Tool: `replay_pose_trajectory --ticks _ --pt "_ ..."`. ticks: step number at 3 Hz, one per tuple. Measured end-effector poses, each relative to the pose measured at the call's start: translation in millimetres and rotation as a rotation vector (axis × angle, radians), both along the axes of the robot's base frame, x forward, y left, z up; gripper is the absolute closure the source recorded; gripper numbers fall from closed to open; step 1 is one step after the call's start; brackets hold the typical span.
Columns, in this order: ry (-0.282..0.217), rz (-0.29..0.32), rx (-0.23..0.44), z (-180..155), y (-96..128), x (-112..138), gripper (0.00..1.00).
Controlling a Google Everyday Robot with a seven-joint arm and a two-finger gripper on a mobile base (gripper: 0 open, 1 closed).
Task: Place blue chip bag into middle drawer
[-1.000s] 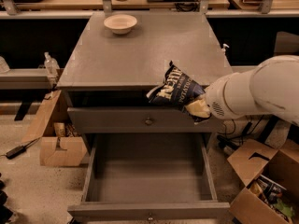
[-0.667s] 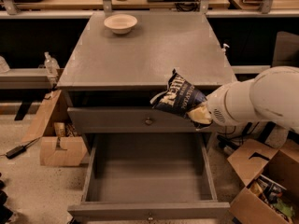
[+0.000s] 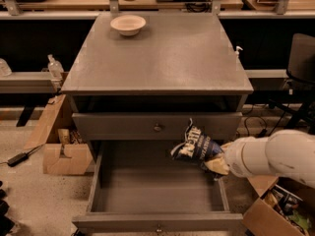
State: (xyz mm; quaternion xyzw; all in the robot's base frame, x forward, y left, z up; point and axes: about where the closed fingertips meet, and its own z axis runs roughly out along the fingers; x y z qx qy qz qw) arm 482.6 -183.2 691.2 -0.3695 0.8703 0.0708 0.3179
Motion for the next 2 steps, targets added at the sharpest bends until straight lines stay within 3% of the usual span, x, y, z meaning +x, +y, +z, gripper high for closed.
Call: replay_pose_trajectory --ticks 1,2 --pt "0.055 0.065 -0.029 -94.8 -11.0 10.9 1.00" --pt "0.084 0.098 -0.028 -146.4 -9.4 20.2 1.00"
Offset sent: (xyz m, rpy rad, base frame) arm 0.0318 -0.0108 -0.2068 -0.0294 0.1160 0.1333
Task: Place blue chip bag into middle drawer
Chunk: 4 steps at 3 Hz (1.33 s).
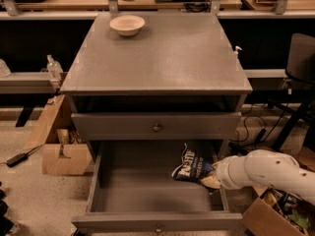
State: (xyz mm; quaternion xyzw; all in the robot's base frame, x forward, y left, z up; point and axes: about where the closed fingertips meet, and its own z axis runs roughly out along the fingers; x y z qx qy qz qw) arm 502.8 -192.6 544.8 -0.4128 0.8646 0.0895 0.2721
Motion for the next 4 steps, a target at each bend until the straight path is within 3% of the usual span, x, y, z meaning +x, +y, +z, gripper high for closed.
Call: replay_pose_trajectory --ticks 1,4 --pt "0.023 0.005 0.040 -47.2 14.7 11.0 0.98" --pt "0.025 0.011 0.038 -45.7 17.1 9.9 0.28"
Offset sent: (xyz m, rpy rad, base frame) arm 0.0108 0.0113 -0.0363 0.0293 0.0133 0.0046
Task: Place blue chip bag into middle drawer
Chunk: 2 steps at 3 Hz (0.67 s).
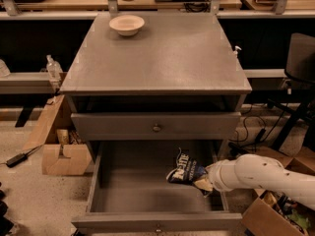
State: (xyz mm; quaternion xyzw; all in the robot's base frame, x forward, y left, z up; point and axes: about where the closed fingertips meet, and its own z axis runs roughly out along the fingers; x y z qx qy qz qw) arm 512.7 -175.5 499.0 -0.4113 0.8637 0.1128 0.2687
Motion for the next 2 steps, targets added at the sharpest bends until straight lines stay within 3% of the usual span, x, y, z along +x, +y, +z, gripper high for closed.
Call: replay_pose_trajectory --ticks 1,2 --pt "0.002 0.002 0.001 -0.9 1.2 -0.4 0.05" --pt "0.003 0.003 0.001 -1.3 1.8 -0.5 0.00"
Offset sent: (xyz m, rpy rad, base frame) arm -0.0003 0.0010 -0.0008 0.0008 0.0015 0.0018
